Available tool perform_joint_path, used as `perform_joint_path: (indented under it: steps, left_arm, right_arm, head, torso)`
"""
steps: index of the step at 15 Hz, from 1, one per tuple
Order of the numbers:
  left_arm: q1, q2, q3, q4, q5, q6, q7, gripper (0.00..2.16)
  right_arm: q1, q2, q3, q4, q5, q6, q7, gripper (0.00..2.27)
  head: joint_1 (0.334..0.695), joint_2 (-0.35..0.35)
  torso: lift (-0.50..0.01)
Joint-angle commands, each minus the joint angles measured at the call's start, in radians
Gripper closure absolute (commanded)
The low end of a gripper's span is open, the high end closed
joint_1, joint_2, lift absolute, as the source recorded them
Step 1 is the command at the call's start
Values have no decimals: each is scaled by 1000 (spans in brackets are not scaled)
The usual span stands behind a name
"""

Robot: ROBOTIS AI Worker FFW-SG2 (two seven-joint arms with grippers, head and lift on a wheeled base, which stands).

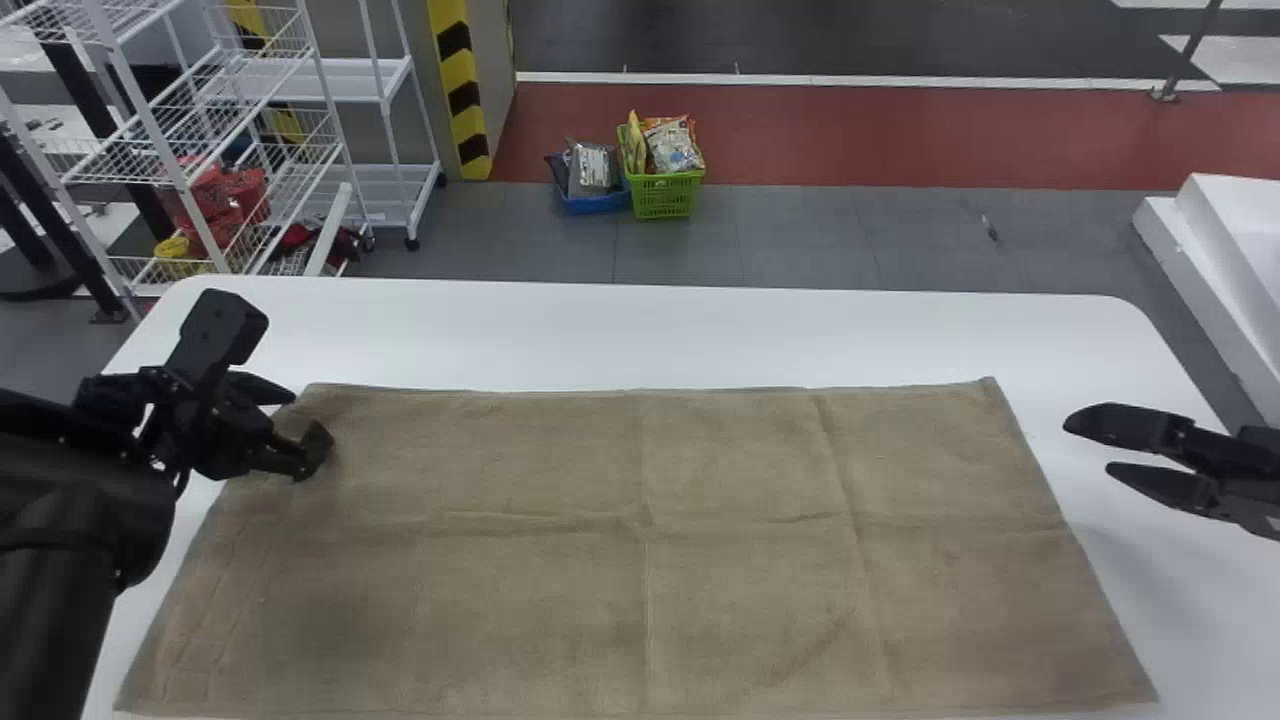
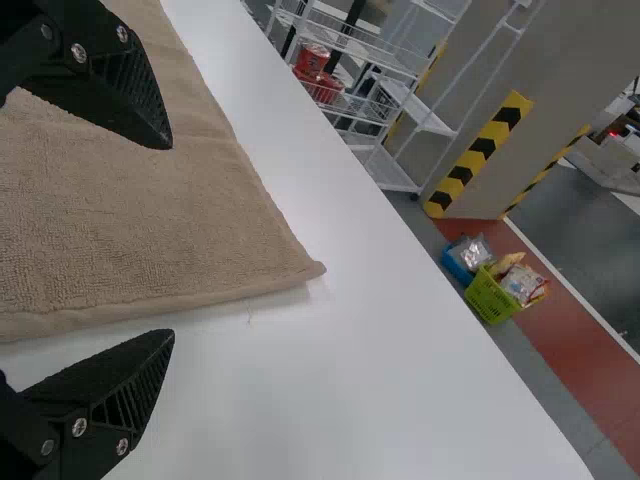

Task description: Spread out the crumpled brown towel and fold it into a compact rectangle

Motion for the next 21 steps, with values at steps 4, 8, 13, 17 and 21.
perform_joint_path:
  steps: [4,8,13,17,21]
  left_arm:
    - [-3,-6,10,0,3,-5,21,211]
    - [-5,-9,13,1,10,-5,35,218]
    - [-14,-16,4,3,13,-5,24,549]
    - [15,-16,16,-22,13,-11,12,637]
    - [124,-21,79,-176,55,-18,-10,630]
  right_arm:
    - [6,1,-16,-2,-2,15,2,171]
    - [11,0,-17,-2,-14,12,2,171]
    - [12,-10,-28,-1,-21,12,3,171]
    - [12,-11,-30,1,-21,12,3,171]
    - [12,-20,-8,-5,-6,-9,3,171]
  head:
    - [695,17]
    - [695,17]
    - [695,13]
    - [695,0]
    - [695,2]
  torso:
    - [-127]
    - [-127]
    - [-127]
    - [-127]
    - [-127]
